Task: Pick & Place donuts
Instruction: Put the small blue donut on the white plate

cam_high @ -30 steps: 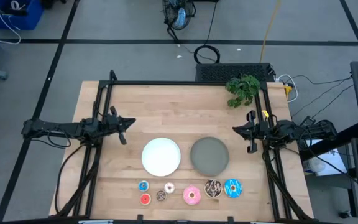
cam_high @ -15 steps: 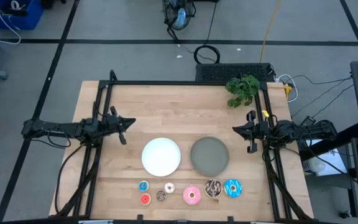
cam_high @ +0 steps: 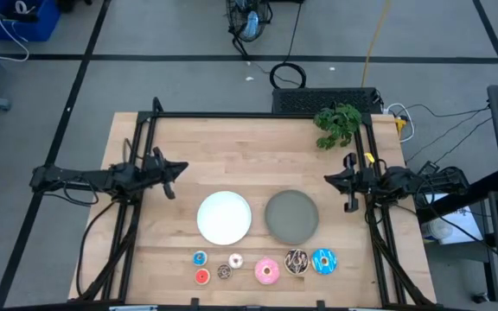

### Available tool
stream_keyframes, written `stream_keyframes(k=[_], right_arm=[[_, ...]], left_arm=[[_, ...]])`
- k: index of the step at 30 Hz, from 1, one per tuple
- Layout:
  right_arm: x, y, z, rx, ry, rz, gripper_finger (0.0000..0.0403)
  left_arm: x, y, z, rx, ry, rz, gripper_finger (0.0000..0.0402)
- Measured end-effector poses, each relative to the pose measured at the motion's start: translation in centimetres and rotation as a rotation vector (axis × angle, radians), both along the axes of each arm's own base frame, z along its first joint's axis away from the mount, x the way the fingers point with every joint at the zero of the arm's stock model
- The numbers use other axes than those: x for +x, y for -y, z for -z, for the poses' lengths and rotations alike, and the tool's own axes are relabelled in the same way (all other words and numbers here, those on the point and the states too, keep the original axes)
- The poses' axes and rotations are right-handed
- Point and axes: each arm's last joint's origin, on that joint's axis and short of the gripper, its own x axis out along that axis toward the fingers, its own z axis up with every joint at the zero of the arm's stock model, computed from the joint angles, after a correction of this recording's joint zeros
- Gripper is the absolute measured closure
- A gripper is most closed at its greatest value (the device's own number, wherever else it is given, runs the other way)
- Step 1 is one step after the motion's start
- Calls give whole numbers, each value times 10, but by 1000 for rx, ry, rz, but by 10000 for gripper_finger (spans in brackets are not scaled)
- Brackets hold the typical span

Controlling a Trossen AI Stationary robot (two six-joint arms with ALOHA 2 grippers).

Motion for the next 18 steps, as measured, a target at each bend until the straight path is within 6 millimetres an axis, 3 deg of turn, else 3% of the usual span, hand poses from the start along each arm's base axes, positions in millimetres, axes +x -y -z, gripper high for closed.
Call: stream_keyframes(k=[6,11,15,18], right_arm=[[0,0,-1,-121,5,29,403],[-2,0,-6,-122,58,35,403],[-2,0,-9,-134,85,42,403],[-2,0,-8,-143,76,43,403]], left_arm=[[1,5,-10,127,6,131,396],[6,12,-56,151,-96,182,396],[27,22,-91,170,-285,181,396],[47,30,-109,160,-485,87,396]])
